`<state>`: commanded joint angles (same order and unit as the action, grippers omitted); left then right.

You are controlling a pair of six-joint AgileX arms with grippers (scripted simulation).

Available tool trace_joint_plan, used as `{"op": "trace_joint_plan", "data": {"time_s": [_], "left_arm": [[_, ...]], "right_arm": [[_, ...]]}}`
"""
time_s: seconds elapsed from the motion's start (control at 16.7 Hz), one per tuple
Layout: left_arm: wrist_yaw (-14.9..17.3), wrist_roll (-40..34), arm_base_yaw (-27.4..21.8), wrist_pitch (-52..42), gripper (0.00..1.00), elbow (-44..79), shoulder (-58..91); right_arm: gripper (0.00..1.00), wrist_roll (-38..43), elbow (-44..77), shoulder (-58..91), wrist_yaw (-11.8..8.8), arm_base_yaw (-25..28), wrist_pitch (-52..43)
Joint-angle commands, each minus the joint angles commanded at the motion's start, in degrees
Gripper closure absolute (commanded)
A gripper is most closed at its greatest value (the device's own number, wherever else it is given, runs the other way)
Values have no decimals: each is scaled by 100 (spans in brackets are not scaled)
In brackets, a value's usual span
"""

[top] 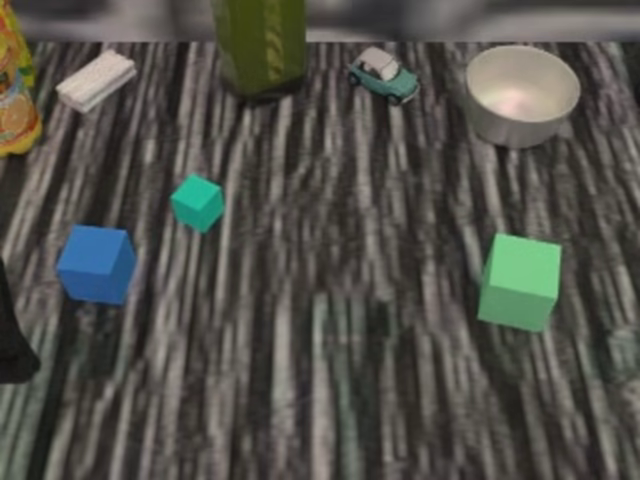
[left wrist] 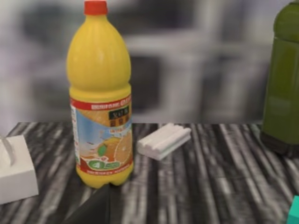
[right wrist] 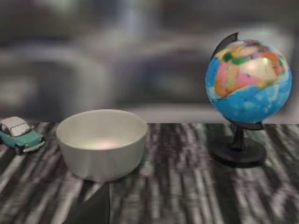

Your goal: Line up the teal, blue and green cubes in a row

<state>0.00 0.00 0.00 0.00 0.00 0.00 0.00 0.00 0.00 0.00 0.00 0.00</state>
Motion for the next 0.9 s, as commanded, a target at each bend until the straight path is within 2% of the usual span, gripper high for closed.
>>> {"op": "trace_joint_plan", "data": {"time_s": [0.24,0.42,0.66,0.9], "left_arm": [[17,39,-45,-120,0,167,108],[91,179,-227,-628,0,854,661],[254,458,-615,-1897,0,2474,2247],[405,759,-1039,-3628,0,4403,4679]], "right_arm": [[0,0,0,0,0,0,0],[0,0,0,0,0,0,0],[0,0,0,0,0,0,0],[0,0,0,0,0,0,0]]}}
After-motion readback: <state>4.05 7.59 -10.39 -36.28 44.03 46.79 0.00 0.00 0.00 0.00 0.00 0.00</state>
